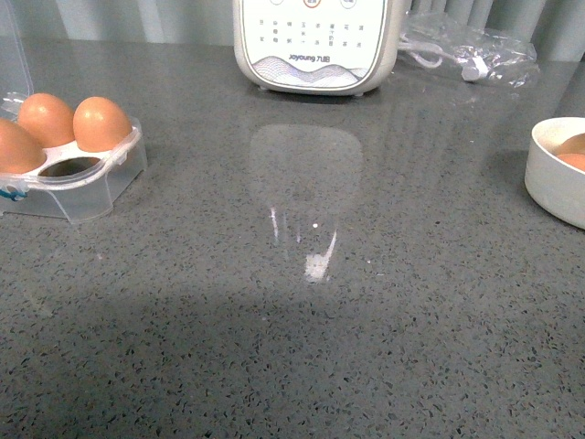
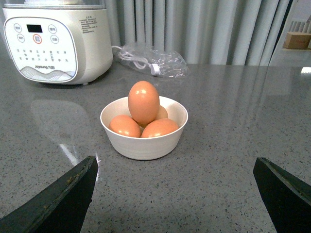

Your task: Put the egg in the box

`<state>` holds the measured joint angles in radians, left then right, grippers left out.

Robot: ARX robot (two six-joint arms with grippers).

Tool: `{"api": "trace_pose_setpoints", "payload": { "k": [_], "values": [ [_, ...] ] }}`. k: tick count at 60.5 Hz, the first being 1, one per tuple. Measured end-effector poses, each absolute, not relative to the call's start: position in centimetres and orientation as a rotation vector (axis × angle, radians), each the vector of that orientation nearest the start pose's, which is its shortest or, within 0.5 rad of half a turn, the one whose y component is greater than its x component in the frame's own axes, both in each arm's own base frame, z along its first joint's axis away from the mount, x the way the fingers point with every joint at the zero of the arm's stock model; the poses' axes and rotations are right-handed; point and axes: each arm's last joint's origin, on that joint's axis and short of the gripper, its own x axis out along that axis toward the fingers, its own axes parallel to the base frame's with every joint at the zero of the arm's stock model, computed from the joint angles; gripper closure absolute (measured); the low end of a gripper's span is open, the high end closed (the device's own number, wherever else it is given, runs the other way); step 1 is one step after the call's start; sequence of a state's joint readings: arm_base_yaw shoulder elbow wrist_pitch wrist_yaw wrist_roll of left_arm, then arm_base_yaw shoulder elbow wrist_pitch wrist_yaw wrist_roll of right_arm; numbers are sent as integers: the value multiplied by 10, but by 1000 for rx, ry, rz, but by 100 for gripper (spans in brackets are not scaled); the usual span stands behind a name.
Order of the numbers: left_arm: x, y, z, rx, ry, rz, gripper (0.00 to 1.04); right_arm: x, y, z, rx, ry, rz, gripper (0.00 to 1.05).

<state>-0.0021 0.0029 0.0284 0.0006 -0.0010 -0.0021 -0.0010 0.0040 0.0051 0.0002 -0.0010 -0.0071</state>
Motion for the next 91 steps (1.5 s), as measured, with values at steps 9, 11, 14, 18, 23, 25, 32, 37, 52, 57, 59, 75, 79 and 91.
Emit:
{"api": "trace_pose_setpoints", "payload": {
  "k": [9,11,14,18,23,25,32,37,52,57,59,75,79,91],
  "values": [
    [96,0,173,-2,-26,-1,7,98,0,165,-7,-1,0,7],
    [96,0,173,-2,-26,-1,7,98,0,165,-7,-1,0,7],
    [96,0,173,-2,-26,-1,7,98,0,165,-7,-1,0,7],
    [96,0,173,-2,-26,-1,7,98,0,165,-7,-1,0,7],
    [96,0,173,-2,-26,-1,7,98,0,165,-7,-1,0,7],
    [96,0,173,-2,-26,-1,7,98,0,165,-7,-1,0,7],
    [96,0,173,-2,-26,-1,7,98,0,165,-7,-1,0,7],
    [96,0,173,-2,-26,-1,7,98,0,165,-7,-1,0,7],
    [96,0,173,-2,-26,-1,7,98,0,165,-7,-1,0,7],
    [96,0,173,-2,-26,-1,7,98,0,165,-7,-1,0,7],
    [96,0,173,-2,-26,-1,7,98,0,165,-7,-1,0,7],
    [96,0,173,-2,-26,-1,7,98,0,165,-7,-1,0,7],
    [96,0,173,-2,-26,-1,7,98,1,164,20,52,22,7],
    [96,0,173,-2,-26,-1,7,106,2,187,109,107,69,7]
  ]
}}
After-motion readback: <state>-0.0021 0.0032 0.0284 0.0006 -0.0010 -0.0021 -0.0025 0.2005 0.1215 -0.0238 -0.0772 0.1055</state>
